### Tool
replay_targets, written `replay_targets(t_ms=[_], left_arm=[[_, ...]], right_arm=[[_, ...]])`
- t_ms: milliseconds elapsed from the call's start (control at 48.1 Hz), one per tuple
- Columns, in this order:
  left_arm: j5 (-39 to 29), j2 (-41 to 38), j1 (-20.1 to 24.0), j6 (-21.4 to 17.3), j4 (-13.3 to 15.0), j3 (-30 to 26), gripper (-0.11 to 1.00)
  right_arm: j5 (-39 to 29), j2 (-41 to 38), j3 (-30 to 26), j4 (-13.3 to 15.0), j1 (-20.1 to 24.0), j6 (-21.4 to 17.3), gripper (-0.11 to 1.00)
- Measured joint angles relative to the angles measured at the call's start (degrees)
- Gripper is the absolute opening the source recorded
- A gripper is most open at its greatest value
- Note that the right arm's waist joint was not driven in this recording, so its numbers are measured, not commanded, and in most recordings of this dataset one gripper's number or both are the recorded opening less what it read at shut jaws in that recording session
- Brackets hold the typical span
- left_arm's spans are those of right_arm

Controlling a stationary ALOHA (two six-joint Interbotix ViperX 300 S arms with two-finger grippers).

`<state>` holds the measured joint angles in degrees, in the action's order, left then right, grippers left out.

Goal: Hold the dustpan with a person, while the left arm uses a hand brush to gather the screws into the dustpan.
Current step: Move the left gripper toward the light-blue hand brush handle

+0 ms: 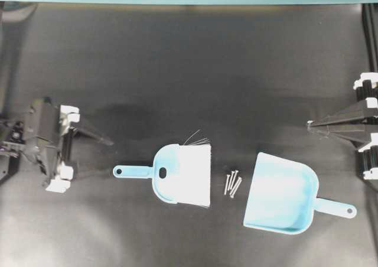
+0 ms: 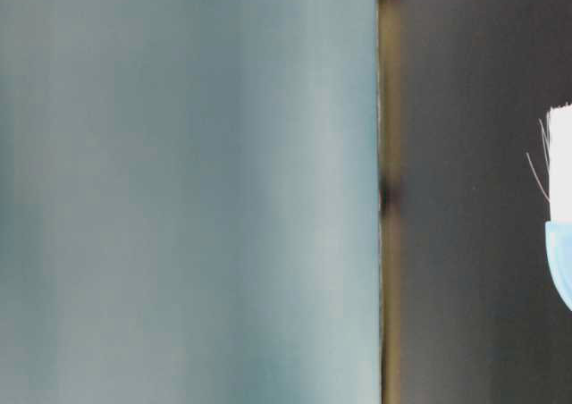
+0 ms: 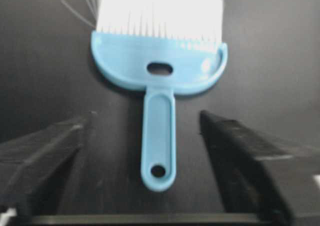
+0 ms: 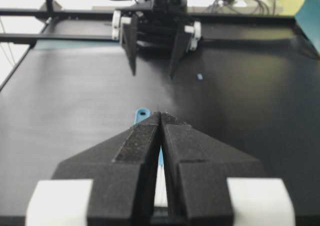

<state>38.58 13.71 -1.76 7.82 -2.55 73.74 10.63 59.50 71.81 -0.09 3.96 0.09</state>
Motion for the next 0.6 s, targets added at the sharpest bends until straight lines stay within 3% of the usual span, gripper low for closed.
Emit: replay_targets(t_ms=[395,603], left_arm=[[17.5,-22.3,0.2,-0.3,0.0,-4.5,0.87],[18.5,-27.7,-1.7,-1.4,0.0,-8.3,0.87]], right_arm=[[0.0,0.4,0.5,-0.5,0.0,-0.1,0.00],[-0.2,0.7,0.7,-0.5,-0.1,-0.1,0.00]])
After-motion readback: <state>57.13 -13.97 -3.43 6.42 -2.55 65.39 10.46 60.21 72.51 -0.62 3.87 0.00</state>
